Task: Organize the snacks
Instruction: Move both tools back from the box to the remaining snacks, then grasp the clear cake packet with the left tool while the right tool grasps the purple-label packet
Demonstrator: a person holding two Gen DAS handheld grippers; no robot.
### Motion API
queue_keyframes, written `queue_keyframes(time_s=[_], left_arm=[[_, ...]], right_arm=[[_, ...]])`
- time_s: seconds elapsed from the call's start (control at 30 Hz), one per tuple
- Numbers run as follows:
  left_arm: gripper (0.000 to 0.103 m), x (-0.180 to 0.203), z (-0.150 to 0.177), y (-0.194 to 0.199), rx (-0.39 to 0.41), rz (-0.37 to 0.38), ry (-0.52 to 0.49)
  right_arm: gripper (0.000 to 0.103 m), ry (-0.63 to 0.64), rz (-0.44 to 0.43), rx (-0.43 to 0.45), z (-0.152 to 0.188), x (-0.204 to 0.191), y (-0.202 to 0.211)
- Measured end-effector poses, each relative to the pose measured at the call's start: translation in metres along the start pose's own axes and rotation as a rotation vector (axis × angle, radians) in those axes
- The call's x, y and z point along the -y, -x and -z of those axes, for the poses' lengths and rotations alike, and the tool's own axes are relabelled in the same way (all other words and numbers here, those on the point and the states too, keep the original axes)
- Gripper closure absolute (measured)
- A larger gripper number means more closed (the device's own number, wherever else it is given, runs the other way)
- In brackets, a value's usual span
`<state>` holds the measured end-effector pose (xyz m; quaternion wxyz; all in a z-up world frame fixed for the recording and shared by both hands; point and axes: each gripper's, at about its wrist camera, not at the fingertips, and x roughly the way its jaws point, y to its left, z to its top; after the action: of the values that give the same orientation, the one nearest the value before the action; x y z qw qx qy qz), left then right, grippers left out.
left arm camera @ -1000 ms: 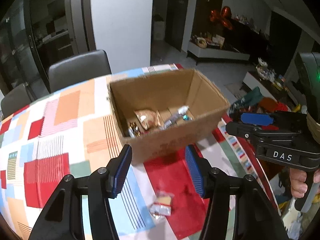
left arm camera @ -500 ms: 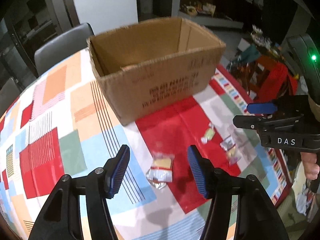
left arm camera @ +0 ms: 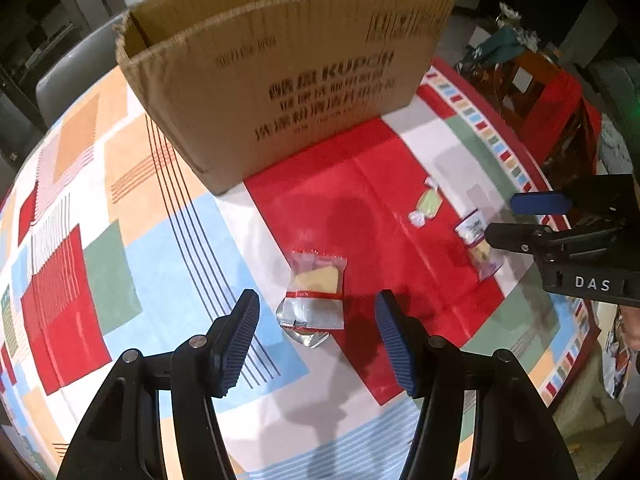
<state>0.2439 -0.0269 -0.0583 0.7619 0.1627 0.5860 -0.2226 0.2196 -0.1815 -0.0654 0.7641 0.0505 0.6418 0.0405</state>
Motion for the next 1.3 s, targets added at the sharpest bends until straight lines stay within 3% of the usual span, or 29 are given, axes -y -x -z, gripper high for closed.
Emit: queue_keyframes(time_s=[0.57, 1.0, 1.07, 1.2, 1.3], left_arm=[[0.044, -0.006, -0.007, -0.046, -0.104, -0.003, 0.023], [0.044, -0.01, -0.016, -0.067, -0.137, -0.003, 0.05], [0.047, -0.011, -0.016, -0.069, -0.14, -0.003, 0.051], [0.062, -0.005, -0.014, -0.068, -0.132, -0.009, 0.032], [0.063, 0.0, -0.014, -0.067, -0.124, -0.005, 0.026]], right_arm=[[0.055, -0.064, -0.006, -0.123, 0.011, 0.01, -0.043], [0.057, -0.056, 0.023, -0.113, 0.006, 0.008, -0.05], [0.065, -0.057, 0.034, -0.109, 0.006, 0.008, -0.048], [0.069, -0.054, 0.019, -0.1, 0.001, 0.005, -0.049], [0.071, -0.051, 0.011, -0.098, 0.001, 0.009, -0.049]])
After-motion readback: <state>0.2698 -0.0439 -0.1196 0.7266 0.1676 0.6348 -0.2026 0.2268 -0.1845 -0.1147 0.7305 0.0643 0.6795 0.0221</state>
